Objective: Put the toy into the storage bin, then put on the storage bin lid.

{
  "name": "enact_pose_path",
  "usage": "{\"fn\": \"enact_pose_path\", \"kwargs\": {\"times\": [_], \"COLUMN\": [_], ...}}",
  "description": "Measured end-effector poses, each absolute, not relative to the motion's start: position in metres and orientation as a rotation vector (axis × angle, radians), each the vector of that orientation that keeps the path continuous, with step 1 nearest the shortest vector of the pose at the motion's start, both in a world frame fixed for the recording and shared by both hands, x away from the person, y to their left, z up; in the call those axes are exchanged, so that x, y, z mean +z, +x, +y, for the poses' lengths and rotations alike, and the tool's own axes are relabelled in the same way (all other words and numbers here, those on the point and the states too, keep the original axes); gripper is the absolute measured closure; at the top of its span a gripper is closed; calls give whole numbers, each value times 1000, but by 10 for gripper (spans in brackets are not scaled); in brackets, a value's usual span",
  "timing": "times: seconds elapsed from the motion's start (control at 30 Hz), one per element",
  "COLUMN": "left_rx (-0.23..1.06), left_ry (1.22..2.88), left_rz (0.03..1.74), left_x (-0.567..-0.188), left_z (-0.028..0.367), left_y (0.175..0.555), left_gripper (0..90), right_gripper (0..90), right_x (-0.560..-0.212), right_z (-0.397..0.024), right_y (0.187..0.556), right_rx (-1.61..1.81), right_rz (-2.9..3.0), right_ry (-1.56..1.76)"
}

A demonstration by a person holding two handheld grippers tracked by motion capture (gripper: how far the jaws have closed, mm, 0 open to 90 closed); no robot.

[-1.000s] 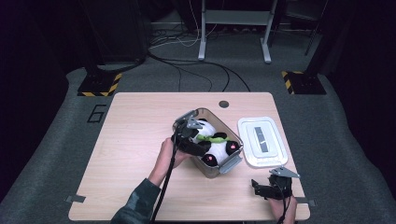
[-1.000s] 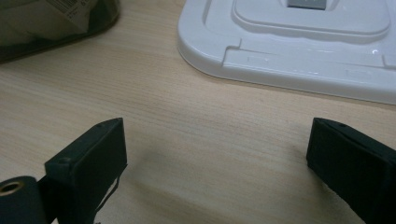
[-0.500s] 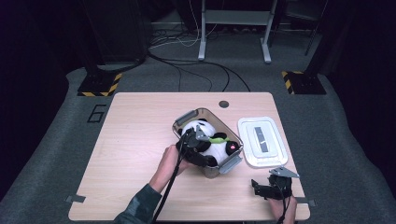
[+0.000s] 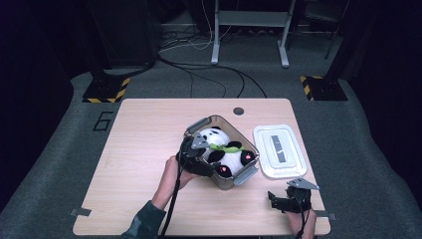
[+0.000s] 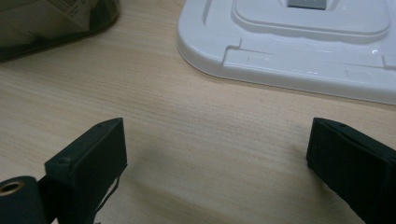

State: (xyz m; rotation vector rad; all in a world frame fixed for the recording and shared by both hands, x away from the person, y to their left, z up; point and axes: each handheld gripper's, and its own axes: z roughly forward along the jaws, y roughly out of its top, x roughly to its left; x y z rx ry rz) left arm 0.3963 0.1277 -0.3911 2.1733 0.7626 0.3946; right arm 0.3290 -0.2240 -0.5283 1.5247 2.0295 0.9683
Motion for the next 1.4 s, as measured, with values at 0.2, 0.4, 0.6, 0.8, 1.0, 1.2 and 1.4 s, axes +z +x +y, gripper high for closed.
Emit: {"fn": "enact_pose_path", "kwargs": {"times": [0.2, 0.4, 0.6, 0.8, 1.0, 1.2, 1.4], "left_rx": [419, 436, 453, 454, 448, 463, 494], "left_ry": [2129, 2078, 2049, 2043, 2050, 2049, 2030], "left_rz": [788, 835, 888, 958, 1037, 1121, 1202], "left_x": [-390, -394, -405, -425, -447, -467, -484], "left_z": [148, 167, 189, 210, 230, 247, 265], "left_y": [386, 378, 371, 369, 368, 366, 362], "left_gripper": [155, 147, 143, 141, 140, 139, 118], "right_gripper": [41, 41, 41, 41, 41, 41, 39], "right_x": [-528, -528, -529, -529, -529, -529, -529], "right_z": [-224, -224, -223, -223, -222, -222, -221], "right_y": [329, 329, 329, 329, 329, 329, 329], "right_rx": [965, 959, 950, 944, 942, 937, 930], "right_rz": [2029, 2033, 2032, 2034, 2036, 2037, 2039], "right_ry": [1525, 1519, 1514, 1511, 1509, 1508, 1503]}}
